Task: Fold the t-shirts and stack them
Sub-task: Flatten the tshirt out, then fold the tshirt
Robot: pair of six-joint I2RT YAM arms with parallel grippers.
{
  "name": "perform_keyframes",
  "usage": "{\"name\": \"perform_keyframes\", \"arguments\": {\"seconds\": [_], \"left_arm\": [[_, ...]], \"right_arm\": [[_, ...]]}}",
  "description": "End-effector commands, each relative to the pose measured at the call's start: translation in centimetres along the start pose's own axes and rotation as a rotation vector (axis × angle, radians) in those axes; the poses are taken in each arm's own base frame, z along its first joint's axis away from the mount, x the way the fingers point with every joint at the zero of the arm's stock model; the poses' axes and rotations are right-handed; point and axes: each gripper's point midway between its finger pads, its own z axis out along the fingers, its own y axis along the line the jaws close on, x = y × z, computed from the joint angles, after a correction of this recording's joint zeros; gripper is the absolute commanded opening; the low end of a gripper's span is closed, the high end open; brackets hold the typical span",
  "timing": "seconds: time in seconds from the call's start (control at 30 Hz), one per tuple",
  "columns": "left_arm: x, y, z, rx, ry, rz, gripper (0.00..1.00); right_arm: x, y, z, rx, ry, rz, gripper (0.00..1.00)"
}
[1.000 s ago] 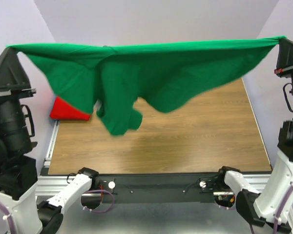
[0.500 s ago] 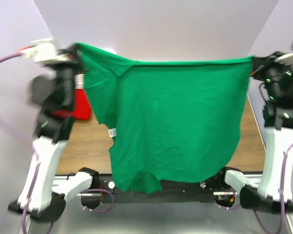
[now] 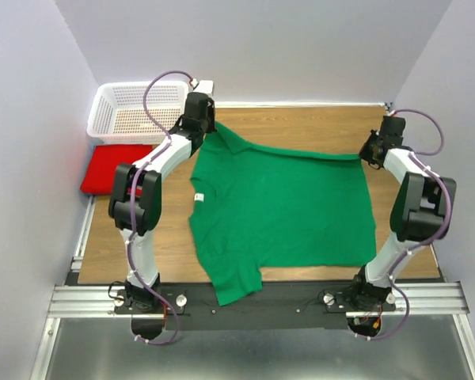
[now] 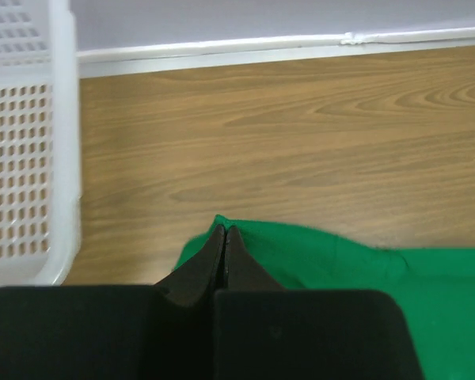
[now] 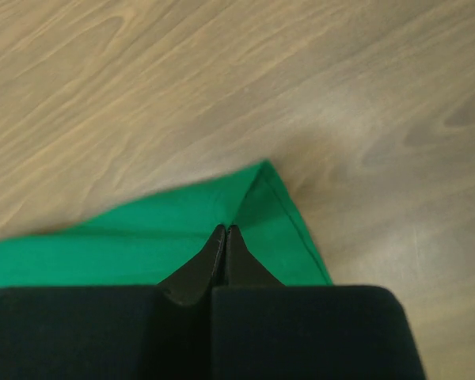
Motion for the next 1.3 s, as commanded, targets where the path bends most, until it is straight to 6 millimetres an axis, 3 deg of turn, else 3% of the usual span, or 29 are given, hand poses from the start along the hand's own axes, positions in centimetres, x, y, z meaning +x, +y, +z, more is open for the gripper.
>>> {"name": "perform_keyframes", "arguments": {"seconds": [0.0,0.23,0.3,0.4,0.9,1.1,1.2,1.27], "left_arm": [[-4.5,-2.0,1.3,0.094,-0.1,-0.03,0.0],[-3.0,-2.0,3.8,0.092,-0.054,-0.029,0.0],[-3.4,-2.3,3.9,0.101,-0.058,-0.035,0.0],[-2.4,-2.2,3.4,0.1,-0.013,-0.049,0.0],[0.4,-0.7,-2.7,0.015,0.152,-0.161,0.0],[0.3,-1.5,-5.0,0.058,0.19,-0.217,0.0],[1.6,-1.7,-6.1,0.064,0.235,-0.242,0.0],[1.4,-1.8,-7.0,0.068,0.228,-0.262,0.0]], "right_arm": [[-4.0,-0.7,3.0,0.045,-0.117,0.014,0.01],[-4.2,-1.0,6.5,0.019,-0.088,0.041,0.01],[-4.5,-1.1,6.6,0.016,-0.092,0.048,0.01],[-4.9,-1.6,6.4,0.02,-0.099,0.07,0.01],[-2.6,-3.6,2.2,0.073,-0.079,0.124,0.01],[-2.3,-4.1,0.6,0.105,-0.07,0.124,0.01],[-1.8,-4.7,0.1,0.138,-0.061,0.131,0.01],[-1.4,-5.1,-0.4,0.162,-0.053,0.133,0.01]]}}
